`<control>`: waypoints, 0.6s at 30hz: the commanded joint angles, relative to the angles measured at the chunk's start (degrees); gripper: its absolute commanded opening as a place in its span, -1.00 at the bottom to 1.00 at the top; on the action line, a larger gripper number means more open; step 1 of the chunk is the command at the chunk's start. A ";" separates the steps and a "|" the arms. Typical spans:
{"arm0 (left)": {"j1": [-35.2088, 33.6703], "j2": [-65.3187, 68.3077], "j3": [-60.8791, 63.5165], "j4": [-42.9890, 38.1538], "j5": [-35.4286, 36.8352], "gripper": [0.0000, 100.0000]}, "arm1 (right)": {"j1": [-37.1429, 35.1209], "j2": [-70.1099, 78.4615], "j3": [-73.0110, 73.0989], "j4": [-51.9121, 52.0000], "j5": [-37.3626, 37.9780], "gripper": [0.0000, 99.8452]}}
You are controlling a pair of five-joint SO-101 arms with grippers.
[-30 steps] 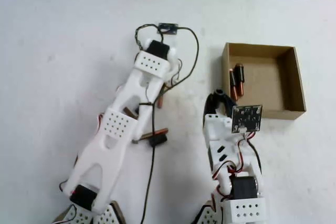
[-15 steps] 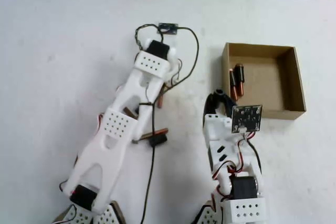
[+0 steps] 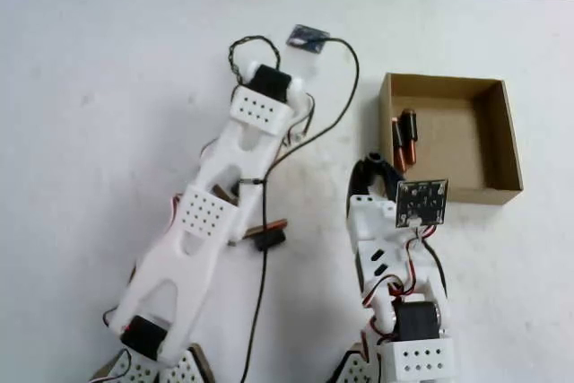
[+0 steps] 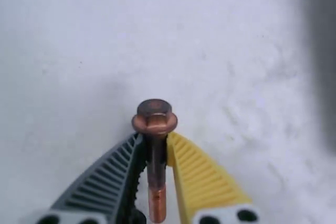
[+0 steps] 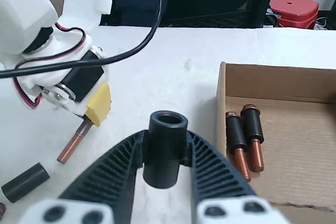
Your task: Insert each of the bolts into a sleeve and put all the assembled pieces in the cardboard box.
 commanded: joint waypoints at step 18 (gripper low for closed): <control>0.13 -20.35 -2.73 0.79 -10.90 -0.96 | -1.98 -0.66 0.53 -0.04 -0.44 -0.97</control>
